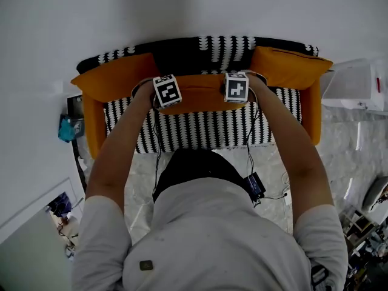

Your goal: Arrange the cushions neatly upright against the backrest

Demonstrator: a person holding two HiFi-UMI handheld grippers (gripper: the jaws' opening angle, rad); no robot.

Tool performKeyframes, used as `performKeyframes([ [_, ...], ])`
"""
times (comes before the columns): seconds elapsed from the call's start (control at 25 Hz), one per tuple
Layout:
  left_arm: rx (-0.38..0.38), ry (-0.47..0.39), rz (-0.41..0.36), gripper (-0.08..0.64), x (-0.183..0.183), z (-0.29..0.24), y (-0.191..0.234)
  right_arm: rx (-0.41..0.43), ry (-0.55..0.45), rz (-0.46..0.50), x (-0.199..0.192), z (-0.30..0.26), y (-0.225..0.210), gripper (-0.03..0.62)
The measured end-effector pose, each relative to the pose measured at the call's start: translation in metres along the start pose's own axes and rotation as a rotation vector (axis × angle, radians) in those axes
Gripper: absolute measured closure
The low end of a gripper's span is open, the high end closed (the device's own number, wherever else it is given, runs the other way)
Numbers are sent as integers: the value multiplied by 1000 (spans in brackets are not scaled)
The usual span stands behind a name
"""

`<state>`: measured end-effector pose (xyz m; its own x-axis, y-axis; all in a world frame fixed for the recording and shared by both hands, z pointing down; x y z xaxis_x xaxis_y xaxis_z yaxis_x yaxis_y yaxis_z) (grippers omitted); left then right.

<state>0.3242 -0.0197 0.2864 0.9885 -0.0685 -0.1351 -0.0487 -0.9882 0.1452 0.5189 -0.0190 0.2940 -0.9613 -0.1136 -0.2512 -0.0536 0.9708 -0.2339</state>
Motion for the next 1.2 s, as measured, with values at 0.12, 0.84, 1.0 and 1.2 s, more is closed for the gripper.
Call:
performKeyframes([
  [0.12,-2,-3,-3,537,3,-7,18,10,4,-8,-2,-2,-16,565],
  [0.84,-15,-3,33,537,11,-49,110,4,35,-22,-13,-26,-112,565],
  [1.0,-11,-22,35,537,12,-56,127,-15,49,-29,-15,-33,-130,565],
  [1.2,-12,-50,60,537,11,-68,145,-29,59,-38,-18,-39,-146,565],
])
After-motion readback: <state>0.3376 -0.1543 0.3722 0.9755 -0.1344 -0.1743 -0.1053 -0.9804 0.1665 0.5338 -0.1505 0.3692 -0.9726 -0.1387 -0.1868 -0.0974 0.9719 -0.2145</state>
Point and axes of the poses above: the fingertips, and each gripper's own axes: z backward along the fingers, y to its left, x out of its top, the point moved 8 cm from there along z, backward along the fingers, and after that the axes turned 8 degrees about -z, right-handed, at the moved point
